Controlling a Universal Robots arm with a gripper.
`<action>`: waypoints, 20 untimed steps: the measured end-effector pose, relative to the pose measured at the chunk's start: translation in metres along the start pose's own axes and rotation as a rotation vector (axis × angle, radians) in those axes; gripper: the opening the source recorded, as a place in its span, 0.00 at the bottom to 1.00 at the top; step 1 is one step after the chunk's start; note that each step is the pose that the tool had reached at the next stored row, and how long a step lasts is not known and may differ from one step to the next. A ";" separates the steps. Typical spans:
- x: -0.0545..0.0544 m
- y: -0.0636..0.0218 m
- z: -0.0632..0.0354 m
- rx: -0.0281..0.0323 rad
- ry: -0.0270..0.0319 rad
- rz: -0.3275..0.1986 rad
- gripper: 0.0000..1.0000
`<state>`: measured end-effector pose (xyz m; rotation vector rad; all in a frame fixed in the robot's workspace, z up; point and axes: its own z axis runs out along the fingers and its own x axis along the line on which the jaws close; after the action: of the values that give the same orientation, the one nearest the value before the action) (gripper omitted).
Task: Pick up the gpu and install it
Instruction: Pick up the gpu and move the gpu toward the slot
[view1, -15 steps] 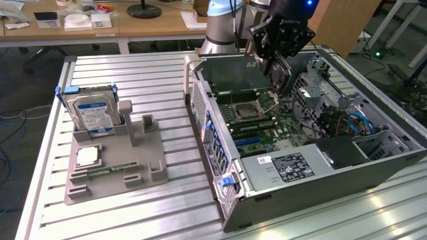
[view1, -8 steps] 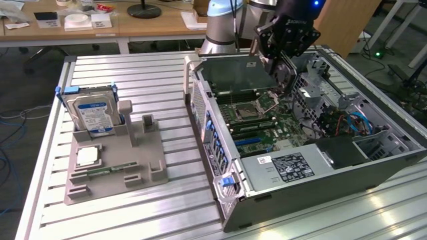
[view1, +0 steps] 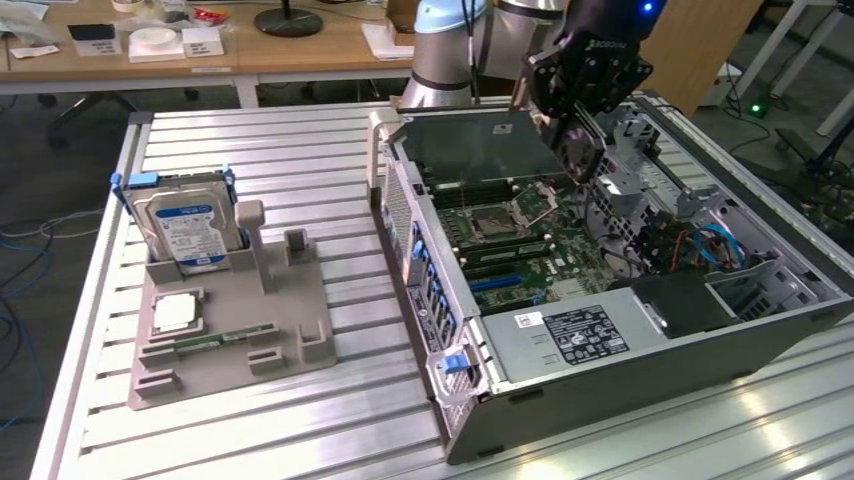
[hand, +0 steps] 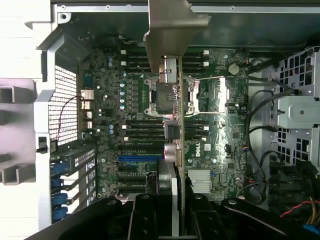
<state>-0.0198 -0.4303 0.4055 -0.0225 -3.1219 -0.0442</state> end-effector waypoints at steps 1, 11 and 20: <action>-0.002 0.0000 0.0000 0.0000 0.0000 0.000 0.28; -0.021 0.0003 0.0004 0.0001 0.0001 0.000 0.28; -0.039 0.0005 0.0008 0.0000 0.0001 0.000 0.28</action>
<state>0.0188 -0.4303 0.4039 -0.0224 -3.1218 -0.0442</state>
